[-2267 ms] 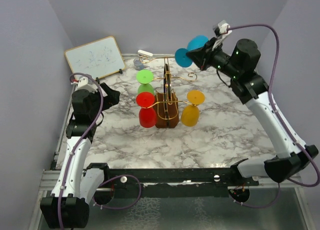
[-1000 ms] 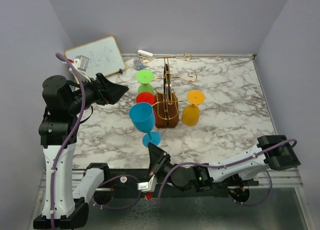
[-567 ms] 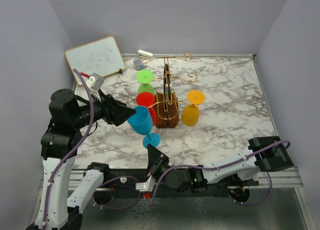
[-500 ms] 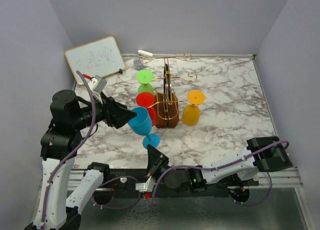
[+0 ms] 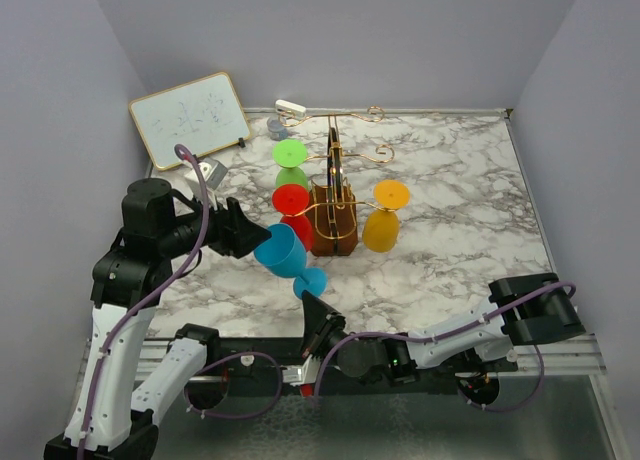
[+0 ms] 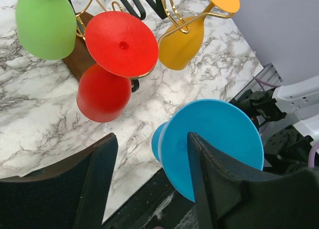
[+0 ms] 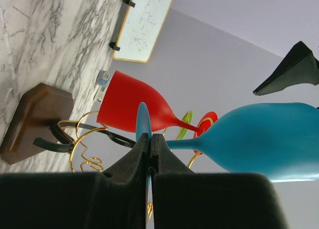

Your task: Take the wine glass off the wine glass rack

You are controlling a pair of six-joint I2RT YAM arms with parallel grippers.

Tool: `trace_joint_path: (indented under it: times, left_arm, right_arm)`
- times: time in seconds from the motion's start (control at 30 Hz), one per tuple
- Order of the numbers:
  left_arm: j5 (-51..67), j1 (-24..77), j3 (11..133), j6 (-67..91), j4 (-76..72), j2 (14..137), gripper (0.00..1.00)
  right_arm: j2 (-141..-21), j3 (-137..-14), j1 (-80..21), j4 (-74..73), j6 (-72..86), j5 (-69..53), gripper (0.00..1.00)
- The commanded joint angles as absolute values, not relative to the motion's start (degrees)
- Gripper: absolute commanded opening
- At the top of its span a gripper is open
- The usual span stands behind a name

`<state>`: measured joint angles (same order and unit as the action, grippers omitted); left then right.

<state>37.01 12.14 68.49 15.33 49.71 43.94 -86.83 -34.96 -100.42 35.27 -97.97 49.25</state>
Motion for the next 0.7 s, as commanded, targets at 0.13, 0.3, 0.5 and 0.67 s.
trace_joint_path:
  times: [0.13,0.3,0.5,0.67]
  left_arm:
    - [36.9,13.3,68.0,13.6,50.3,44.5,0.5]
    - [37.7,13.9,67.1,13.2,50.1,44.8,0.4]
    - [37.1,14.5,67.9,12.5,50.6,45.0,0.0]
    - [30.3,14.5,72.1,12.0,52.1,45.2,0.0]
  right_arm:
    - [-87.1,-34.3,-100.6,40.8,-102.5,49.8,0.01]
    - [-87.4,-34.4,-100.7,40.7,-102.8,49.5,0.02]
    - [-87.2,-34.8,-100.7,39.6,-101.3,49.7,0.09]
    - [-86.4,-35.4,-100.7,35.9,-97.6,50.1,0.39]
